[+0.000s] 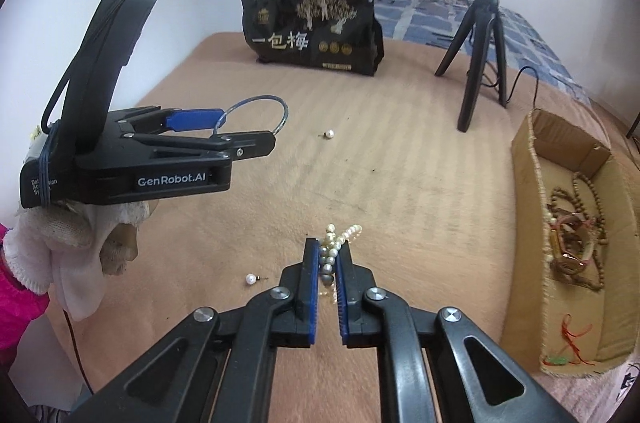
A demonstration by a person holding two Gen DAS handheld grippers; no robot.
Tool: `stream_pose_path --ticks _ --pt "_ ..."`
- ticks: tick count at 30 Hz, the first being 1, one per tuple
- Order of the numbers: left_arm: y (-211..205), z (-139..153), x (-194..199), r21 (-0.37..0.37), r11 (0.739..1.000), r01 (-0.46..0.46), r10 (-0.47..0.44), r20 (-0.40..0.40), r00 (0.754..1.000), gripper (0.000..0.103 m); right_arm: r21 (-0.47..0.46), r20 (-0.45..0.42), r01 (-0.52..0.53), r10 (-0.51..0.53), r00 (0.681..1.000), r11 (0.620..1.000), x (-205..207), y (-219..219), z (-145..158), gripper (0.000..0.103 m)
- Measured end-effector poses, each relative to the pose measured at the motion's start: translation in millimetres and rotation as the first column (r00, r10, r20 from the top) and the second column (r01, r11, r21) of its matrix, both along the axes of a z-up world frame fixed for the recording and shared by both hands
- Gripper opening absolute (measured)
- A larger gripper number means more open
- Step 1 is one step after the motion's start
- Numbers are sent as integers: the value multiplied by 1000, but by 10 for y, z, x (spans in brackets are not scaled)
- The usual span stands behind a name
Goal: Organize jewelry
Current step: 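Carry the bangle in the left tool while the right tool carries the necklace over the box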
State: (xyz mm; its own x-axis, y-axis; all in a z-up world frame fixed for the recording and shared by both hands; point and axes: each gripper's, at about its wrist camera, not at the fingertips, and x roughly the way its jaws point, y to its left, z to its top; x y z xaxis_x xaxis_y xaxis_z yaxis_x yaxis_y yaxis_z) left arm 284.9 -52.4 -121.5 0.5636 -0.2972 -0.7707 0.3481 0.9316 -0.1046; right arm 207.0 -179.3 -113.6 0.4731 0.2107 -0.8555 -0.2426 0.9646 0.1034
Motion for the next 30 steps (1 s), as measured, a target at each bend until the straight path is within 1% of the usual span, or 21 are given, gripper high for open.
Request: stream_pose_path --ticks 9,17,23,30 --pt "-177 293 -258 -29 999 40 -39 40 998 71 6 53 25 -25 998 1000 -233 -186 314 5" --pt "-443 517 -443 -58 994 97 -92 76 993 71 -1 107 57 -56 993 998 -511 -446 583 5" --pt "-693 599 -502 -77 989 130 -123 85 989 71 -16 136 96 -93 986 995 -637 -709 738 5" --pt "-979 663 -512 -94 982 164 -156 93 983 71 -29 167 159 -152 974 987 -727 -1114 872 5"
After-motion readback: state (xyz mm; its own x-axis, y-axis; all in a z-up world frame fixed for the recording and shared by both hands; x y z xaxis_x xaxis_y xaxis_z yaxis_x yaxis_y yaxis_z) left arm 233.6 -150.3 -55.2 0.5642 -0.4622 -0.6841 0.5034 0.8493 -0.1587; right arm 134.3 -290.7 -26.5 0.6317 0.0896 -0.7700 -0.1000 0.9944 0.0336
